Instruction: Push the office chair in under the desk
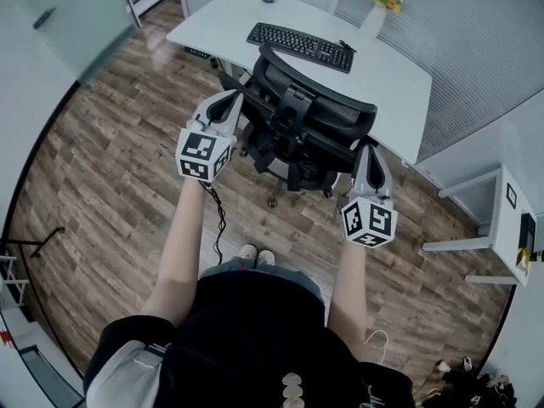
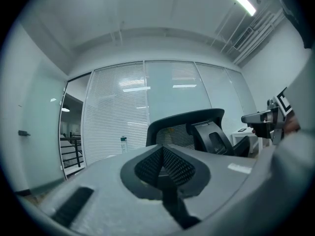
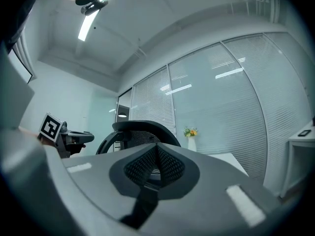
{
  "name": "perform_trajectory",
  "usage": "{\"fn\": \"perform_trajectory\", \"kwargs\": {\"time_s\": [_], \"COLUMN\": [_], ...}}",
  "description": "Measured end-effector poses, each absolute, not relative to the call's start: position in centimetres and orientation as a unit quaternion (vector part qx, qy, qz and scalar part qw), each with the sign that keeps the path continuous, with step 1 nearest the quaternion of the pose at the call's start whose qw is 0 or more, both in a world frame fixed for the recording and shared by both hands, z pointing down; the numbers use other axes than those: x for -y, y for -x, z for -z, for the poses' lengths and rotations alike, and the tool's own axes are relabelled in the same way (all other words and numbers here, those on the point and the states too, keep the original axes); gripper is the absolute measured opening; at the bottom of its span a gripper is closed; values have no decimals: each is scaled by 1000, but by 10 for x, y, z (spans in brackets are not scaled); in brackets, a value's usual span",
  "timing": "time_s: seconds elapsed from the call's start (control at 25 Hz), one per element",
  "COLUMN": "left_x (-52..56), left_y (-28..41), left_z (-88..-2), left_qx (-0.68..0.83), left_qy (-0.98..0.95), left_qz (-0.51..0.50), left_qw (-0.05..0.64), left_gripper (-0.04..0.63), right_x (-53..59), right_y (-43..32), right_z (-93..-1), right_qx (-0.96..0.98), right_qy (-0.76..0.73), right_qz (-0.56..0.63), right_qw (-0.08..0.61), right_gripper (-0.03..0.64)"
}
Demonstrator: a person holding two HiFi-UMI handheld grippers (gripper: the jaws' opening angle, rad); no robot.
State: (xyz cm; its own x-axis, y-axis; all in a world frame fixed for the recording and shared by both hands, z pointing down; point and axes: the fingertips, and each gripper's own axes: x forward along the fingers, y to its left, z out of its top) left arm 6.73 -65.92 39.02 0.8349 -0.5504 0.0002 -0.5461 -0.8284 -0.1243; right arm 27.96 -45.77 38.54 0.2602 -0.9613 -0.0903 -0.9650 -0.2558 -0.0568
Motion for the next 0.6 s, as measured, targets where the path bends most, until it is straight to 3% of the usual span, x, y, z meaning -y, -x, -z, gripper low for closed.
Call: {"fn": "perform_trajectory", "kwargs": {"time_s": [0.6], "left_x": [654], "left_y": [-73], "left_z": [-394], "left_qx": [-279], "left_qy": [958], "left_qz": [26], "left_qw": [59], "left_gripper": [8], "right_x": [461], "right_y": [-274], "right_z": [-387], "right_qx": [-616], "right_qy": [786], "right_qz": [-15], "right_qw": [50], "right_gripper": [8]}}
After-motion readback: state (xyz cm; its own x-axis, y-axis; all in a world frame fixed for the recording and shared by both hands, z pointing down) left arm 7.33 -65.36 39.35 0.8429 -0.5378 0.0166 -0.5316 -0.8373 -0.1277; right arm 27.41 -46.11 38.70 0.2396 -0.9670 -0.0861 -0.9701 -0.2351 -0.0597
